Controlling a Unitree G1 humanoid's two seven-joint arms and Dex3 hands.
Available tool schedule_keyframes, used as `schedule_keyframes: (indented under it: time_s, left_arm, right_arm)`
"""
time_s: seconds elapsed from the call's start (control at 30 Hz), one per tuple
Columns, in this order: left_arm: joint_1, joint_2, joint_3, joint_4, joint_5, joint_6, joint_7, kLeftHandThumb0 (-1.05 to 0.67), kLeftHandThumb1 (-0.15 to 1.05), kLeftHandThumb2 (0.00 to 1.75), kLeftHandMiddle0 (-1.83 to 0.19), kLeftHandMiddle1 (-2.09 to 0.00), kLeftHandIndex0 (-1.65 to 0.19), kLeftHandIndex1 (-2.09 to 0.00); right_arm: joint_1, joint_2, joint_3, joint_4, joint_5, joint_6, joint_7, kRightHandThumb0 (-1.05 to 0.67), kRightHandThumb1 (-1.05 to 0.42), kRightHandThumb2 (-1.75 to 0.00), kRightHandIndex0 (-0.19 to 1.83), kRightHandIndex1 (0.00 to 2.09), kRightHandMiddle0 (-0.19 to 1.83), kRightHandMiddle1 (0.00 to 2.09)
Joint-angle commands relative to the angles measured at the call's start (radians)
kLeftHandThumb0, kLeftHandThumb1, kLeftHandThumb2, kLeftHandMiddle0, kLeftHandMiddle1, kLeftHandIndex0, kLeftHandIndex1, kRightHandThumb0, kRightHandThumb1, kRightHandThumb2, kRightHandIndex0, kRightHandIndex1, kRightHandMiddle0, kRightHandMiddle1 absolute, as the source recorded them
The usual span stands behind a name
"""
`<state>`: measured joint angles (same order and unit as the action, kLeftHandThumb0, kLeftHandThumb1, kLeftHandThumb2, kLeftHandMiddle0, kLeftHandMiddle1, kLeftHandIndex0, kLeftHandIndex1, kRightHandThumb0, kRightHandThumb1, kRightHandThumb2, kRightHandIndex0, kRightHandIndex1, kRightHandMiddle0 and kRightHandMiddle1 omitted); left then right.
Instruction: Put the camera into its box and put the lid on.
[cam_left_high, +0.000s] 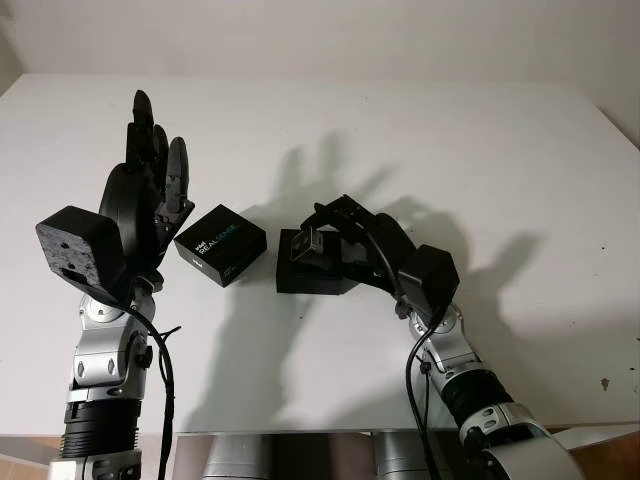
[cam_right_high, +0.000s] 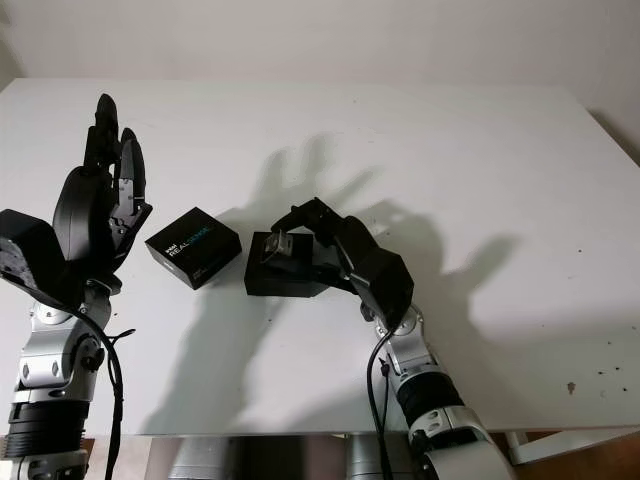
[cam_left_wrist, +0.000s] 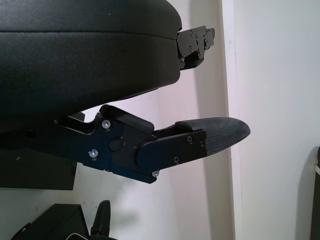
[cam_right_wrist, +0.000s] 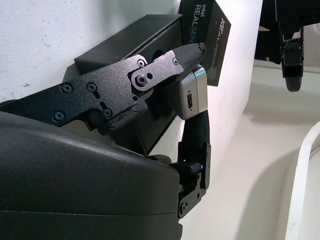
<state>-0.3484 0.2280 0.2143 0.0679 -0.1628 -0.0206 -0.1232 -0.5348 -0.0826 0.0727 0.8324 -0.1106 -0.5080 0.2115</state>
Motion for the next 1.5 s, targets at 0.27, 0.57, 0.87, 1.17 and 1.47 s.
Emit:
schedule_keyframes:
  time_s: [0.27, 0.57, 0.87, 1.17, 1.47]
  left_arm:
    - [0.003, -0.004, -0.002, -0.020, 0.004, -0.007, 0.013, -0.68, 1.05, 0.63, 0.19, 0.00, 0.19, 0.00]
    - [0.002, 0.004, 0.004, -0.014, 0.002, -0.018, 0.009, -0.68, 1.05, 0.63, 0.19, 0.00, 0.19, 0.00]
    - [0.001, 0.011, 0.007, -0.012, -0.003, -0.014, -0.005, -0.68, 1.05, 0.63, 0.19, 0.00, 0.19, 0.00]
    - [-0.001, 0.012, 0.009, -0.016, -0.001, 0.001, -0.007, -0.67, 1.05, 0.62, 0.19, 0.00, 0.19, 0.00]
    - [-0.005, 0.010, 0.003, -0.009, 0.003, -0.001, -0.010, -0.68, 1.05, 0.62, 0.19, 0.00, 0.19, 0.00]
  right_arm:
    - [0.007, -0.001, 0.032, -0.005, -0.021, 0.010, 0.012, -0.52, -0.93, -0.05, 0.30, 0.05, 0.37, 1.49]
    - [0.022, -0.163, 0.168, -0.166, -0.275, 0.013, -0.008, -0.66, -0.90, -0.05, 0.01, 0.04, 0.12, 0.50]
    - [0.080, -0.253, 0.191, -0.402, -0.381, 0.129, -0.019, -0.68, -0.96, -0.07, -0.14, 0.02, 0.05, 0.20]
    - [0.128, -0.298, 0.176, -0.580, -0.430, 0.206, -0.056, -0.68, -0.98, -0.06, -0.19, 0.01, -0.03, 0.11]
    - [0.084, -0.321, 0.125, -0.691, -0.422, 0.236, -0.100, -0.65, -0.95, -0.05, 0.20, 0.18, 0.17, 0.16]
